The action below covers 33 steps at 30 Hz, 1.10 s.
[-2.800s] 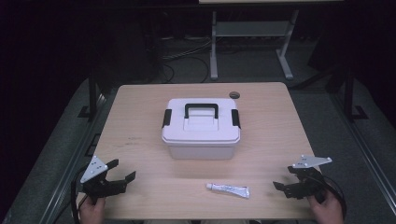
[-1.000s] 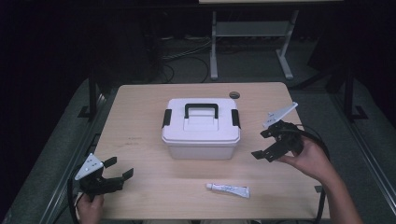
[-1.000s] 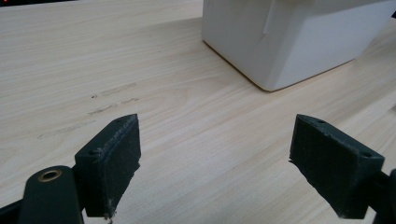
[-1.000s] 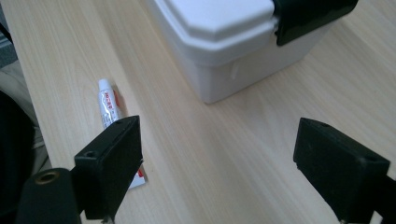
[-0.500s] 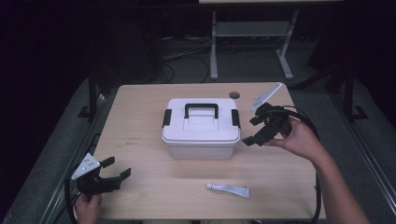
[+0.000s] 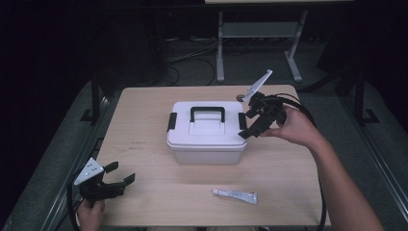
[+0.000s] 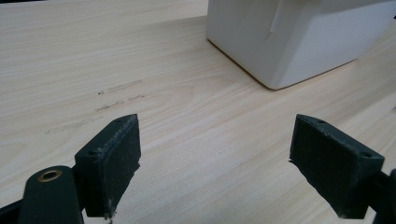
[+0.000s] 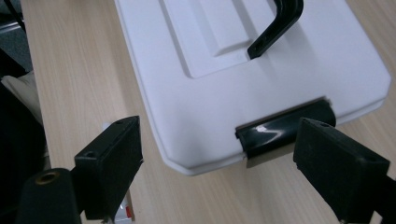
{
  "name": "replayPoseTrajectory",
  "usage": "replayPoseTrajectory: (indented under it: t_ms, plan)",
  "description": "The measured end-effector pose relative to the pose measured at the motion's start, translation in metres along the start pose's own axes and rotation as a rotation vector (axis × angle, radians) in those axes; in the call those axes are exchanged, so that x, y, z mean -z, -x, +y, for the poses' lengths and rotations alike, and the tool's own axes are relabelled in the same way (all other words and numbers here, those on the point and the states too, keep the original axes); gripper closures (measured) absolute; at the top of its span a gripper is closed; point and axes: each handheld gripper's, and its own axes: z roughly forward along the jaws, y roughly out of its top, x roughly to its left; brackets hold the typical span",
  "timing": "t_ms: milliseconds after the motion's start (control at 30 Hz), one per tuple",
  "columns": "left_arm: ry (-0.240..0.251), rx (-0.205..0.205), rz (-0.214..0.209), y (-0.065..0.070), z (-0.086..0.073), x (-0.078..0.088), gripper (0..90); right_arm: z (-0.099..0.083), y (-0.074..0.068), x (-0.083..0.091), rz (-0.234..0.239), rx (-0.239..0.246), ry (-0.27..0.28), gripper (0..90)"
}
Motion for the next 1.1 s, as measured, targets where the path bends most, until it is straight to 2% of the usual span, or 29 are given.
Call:
replayPoseTrajectory:
  t_ms: [433,567,733,1100]
  plan:
    - [-0.004,0.0,0.0,-0.001,-0.001,0.0,15.7,0.029,0.014,-0.011,0.016,0.031,-0.031,15.4]
    - [0.0,0.004,0.001,-0.001,-0.001,0.001,15.7,0.036,0.019,-0.012,0.028,0.032,-0.018,15.9]
    - [-0.001,-0.001,0.002,-0.001,0.0,0.0,15.7,0.046,0.022,-0.017,0.05,0.045,-0.022,20.6]
    - [0.006,0.008,0.0,-0.003,-0.001,0.001,15.7,0.067,0.032,-0.023,0.056,0.068,-0.031,25.7]
